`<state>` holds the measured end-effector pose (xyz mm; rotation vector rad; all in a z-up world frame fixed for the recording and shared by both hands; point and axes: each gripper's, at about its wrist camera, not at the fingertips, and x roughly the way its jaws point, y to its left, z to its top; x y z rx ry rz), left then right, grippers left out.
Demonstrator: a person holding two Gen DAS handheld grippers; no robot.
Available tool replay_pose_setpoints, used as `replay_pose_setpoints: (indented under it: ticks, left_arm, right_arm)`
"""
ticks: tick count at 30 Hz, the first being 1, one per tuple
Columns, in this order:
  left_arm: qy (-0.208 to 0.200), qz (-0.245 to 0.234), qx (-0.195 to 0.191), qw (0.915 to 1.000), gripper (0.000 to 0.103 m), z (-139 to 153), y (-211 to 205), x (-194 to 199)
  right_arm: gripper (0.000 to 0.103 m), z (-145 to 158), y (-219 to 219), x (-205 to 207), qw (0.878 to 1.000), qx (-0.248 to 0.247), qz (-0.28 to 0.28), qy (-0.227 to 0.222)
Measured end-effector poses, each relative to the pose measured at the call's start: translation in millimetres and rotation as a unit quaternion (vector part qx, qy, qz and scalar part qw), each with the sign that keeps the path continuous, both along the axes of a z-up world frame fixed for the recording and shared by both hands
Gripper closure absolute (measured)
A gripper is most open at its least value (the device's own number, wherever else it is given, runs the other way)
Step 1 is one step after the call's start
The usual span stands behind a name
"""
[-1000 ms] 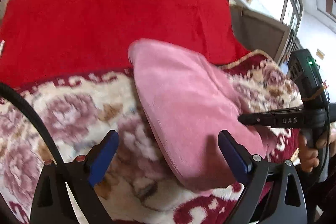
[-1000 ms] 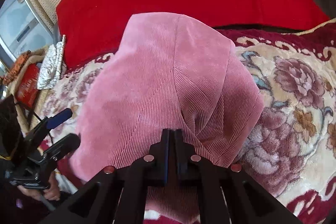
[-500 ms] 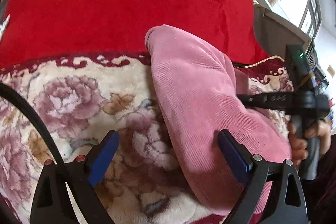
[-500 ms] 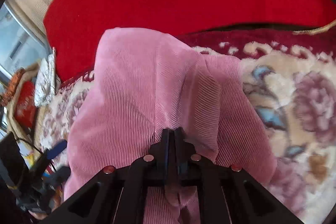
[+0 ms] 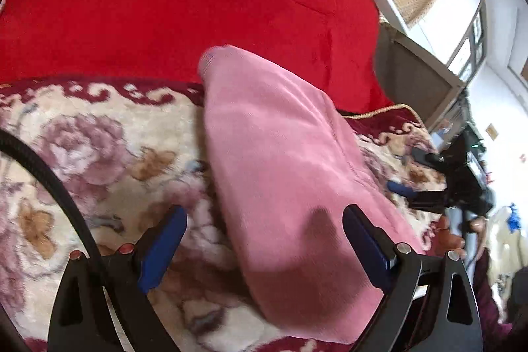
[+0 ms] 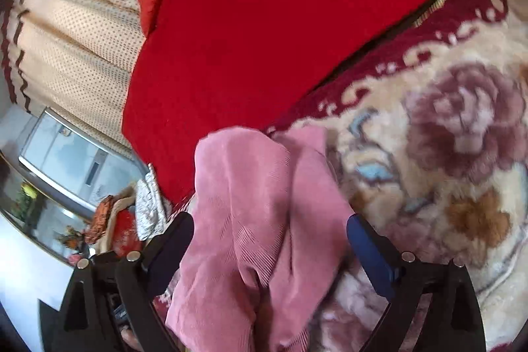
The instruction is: Fold large clothes
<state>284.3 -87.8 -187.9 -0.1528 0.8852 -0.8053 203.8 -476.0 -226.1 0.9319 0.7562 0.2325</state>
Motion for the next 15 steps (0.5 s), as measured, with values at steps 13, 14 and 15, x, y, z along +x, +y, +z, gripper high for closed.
replay_pose_setpoints:
  ticks: [13, 14, 15]
  left_arm:
    - [0.122, -0.049, -0.076, 0.9885, 0.008, -19.6, -11.0, 18.5]
    - [0.122, -0.049, -0.074, 0.9886, 0.007, -19.7, -12.7, 18.8]
    - [0.122, -0.051, -0.07, 0.9888, 0.007, -20.2, -15.4, 19.0]
  right_arm:
    - [0.007, -49.2, 14.6, 28.6, 0.993, 0.057, 0.078, 0.066]
    - [0.007, -48.5, 18.8, 32.3, 0.993, 0.055, 0.084, 0.063]
    - [0.007, -49.1, 23.3, 35.7, 0.992, 0.056, 0.091, 0.062]
